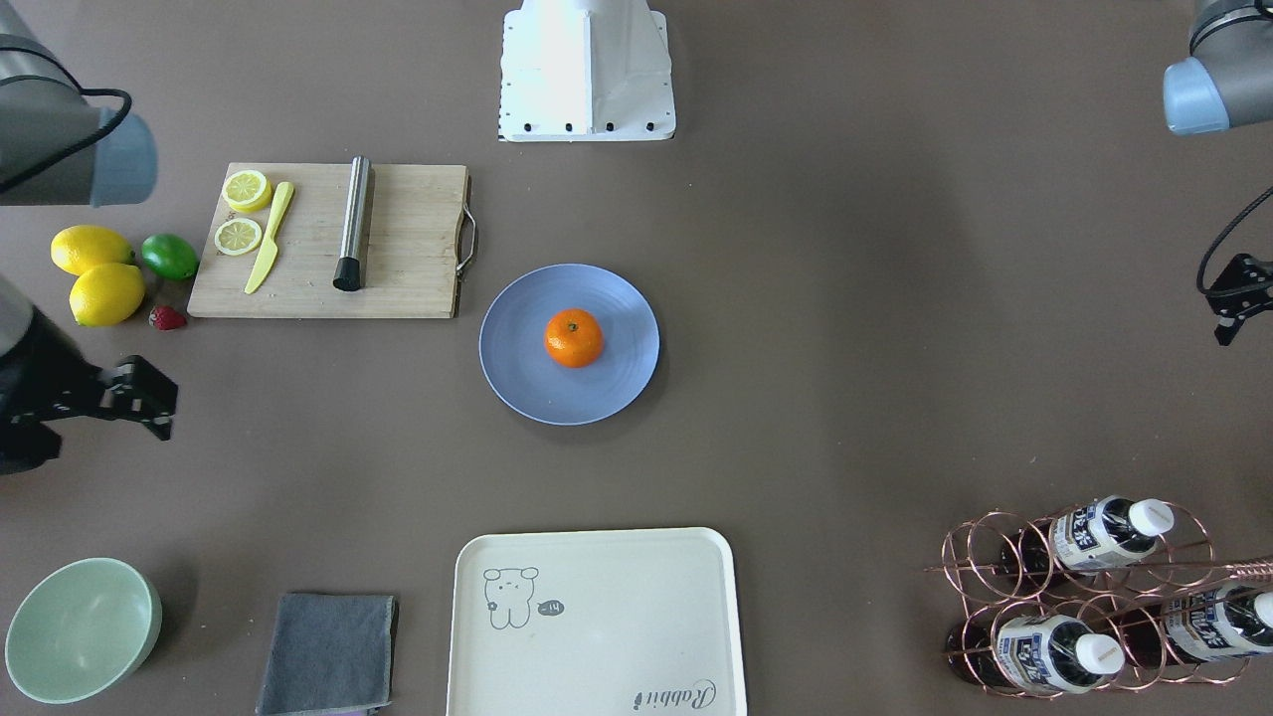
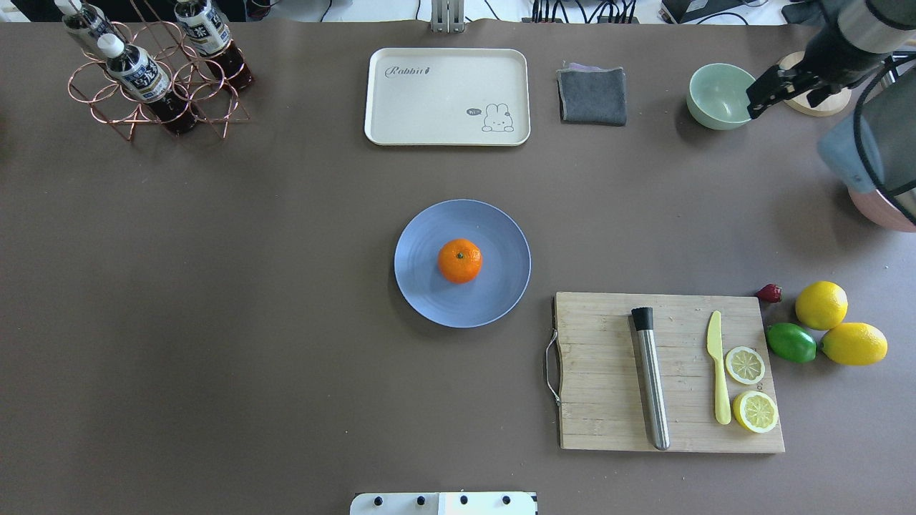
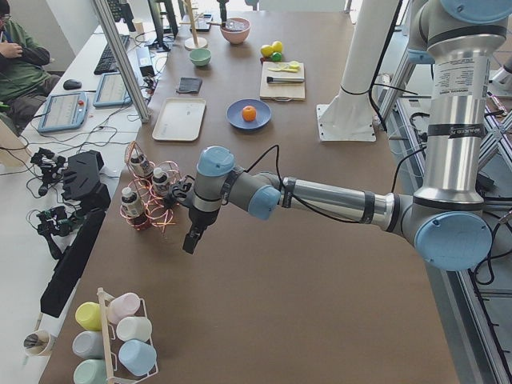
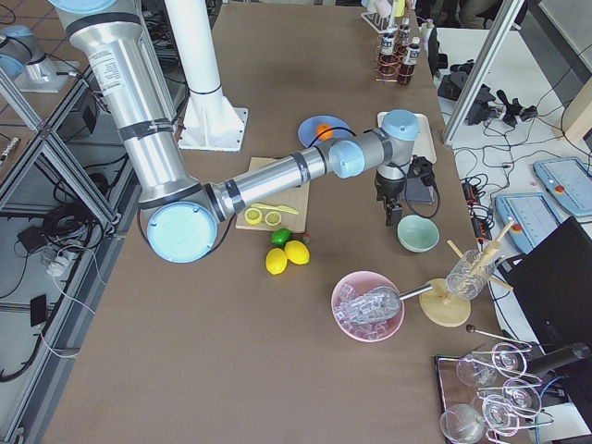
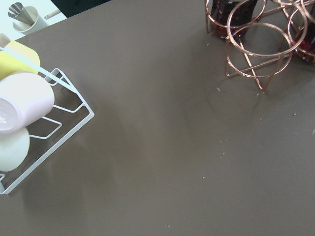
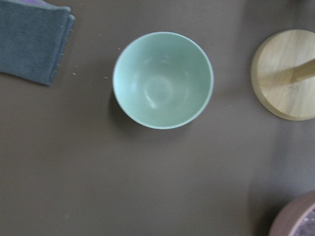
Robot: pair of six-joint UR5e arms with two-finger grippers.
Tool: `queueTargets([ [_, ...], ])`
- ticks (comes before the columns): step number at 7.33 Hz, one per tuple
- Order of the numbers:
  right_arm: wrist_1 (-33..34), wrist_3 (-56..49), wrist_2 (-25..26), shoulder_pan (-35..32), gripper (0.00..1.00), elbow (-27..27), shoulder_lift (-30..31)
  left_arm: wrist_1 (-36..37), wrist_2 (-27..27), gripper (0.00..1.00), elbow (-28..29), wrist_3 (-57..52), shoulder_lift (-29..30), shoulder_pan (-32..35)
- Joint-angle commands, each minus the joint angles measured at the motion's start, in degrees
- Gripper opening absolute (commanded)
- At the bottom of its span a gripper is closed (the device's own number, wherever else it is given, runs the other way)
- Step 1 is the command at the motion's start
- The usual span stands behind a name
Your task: Pick orange to plate
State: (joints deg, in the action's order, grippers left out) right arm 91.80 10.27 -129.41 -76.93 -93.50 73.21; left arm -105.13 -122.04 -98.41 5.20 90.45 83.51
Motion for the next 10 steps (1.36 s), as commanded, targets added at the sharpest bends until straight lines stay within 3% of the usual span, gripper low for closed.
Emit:
queueTargets([
  [1, 1.6, -12.3, -4.1, -9.3, 1.00, 0.2, 8.4, 4.3, -4.7, 0.98, 0.1, -2.4, 0.6, 2.9],
  [5, 1.3, -12.2, -4.1, -13.4, 1.00, -0.6, 16.1, 4.1, -8.7, 0.98, 0.1, -2.4, -4.6, 3.2],
  [10, 1.4, -11.8, -4.2, -13.4, 1.00, 0.4, 16.4, 4.0, -8.7, 0.98, 0.8, -2.4, -6.3, 6.9],
])
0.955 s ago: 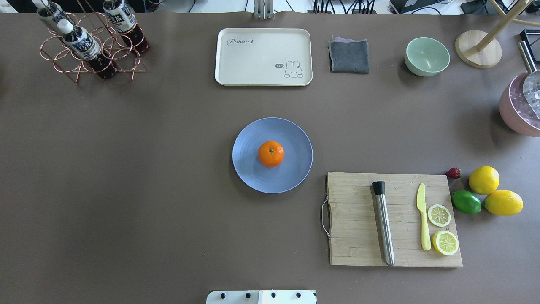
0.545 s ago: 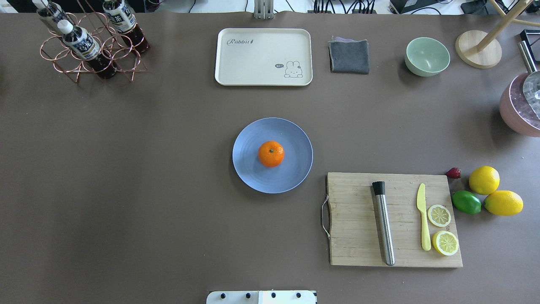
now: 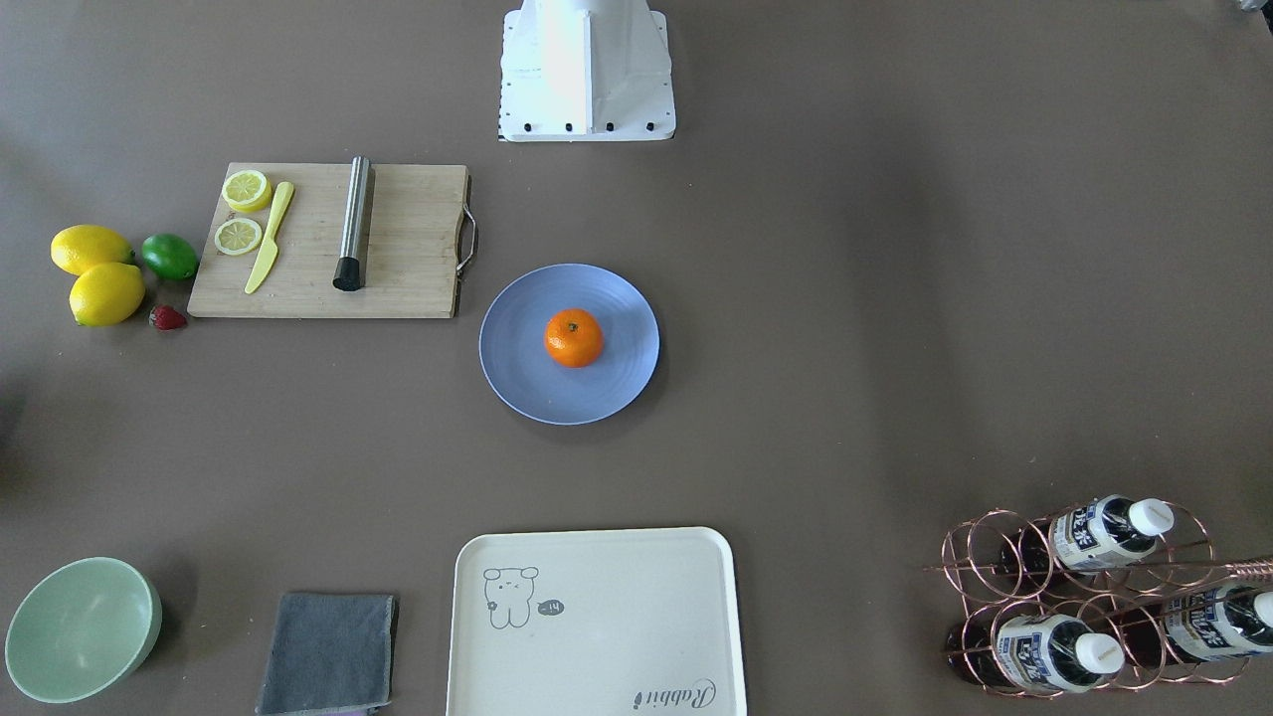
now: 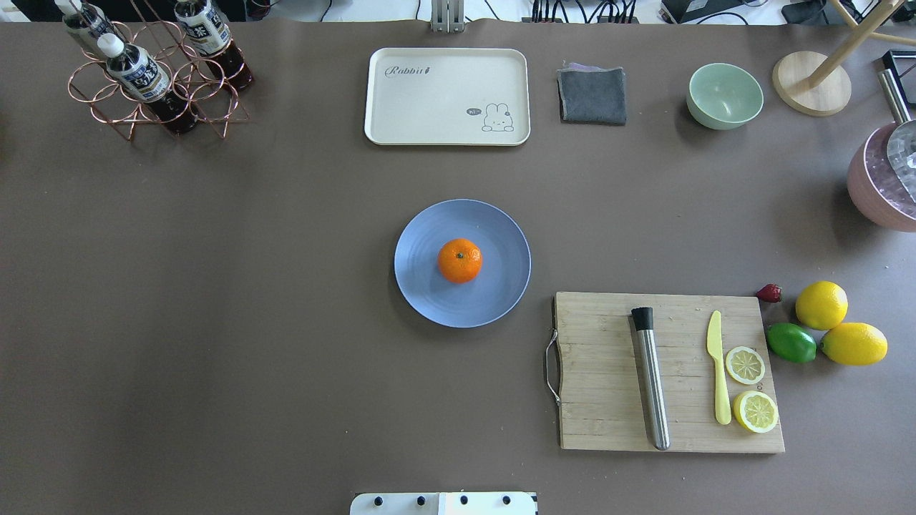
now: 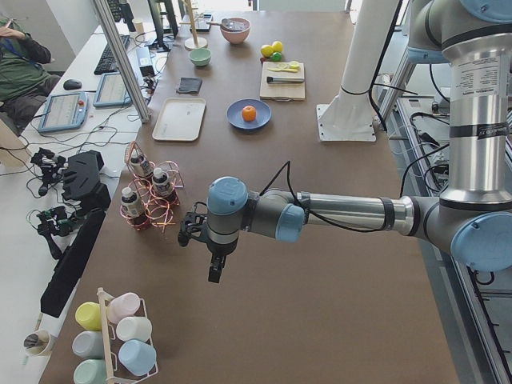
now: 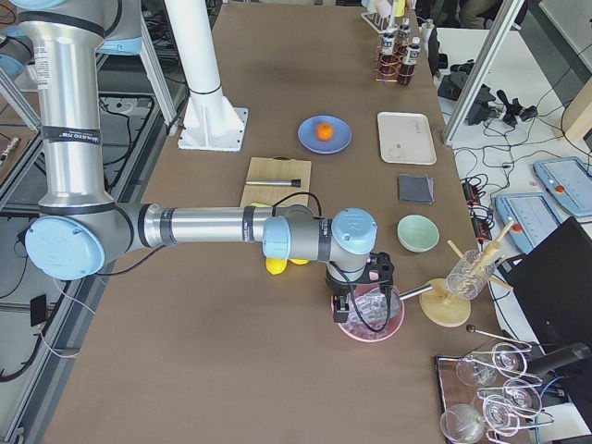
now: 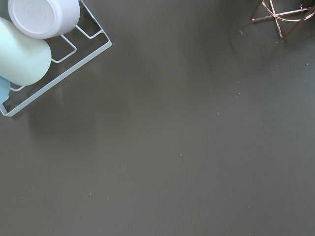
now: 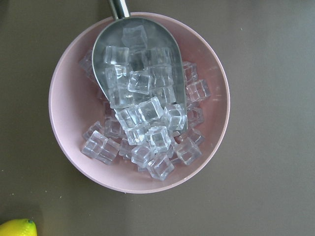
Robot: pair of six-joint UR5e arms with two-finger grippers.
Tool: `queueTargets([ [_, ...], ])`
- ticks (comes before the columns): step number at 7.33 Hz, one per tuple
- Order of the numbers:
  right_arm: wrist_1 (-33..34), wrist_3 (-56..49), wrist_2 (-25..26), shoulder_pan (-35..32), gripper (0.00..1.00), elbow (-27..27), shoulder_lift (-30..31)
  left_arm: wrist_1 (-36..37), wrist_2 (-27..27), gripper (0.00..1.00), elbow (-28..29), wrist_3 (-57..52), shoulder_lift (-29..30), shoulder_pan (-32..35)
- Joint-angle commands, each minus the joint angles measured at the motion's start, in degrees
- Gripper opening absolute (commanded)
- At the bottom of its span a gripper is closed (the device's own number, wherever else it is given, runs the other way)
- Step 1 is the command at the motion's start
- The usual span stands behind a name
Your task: Pick orange to plate
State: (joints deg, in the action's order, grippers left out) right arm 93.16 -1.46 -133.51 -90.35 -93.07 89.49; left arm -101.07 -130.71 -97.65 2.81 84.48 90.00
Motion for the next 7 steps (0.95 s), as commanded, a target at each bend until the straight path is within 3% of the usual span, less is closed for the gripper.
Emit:
queueTargets([
  [1, 0.0, 0.0, -0.1, 0.0, 1.00, -0.3, 0.0, -0.1, 0.0, 0.98, 0.2, 0.0, -0.2, 0.4],
  [7, 0.0, 0.1, -0.2, -0.1, 1.00, -0.7, 0.0, -0.2, 0.2, 0.98, 0.7, 0.1, 0.7, 0.4],
])
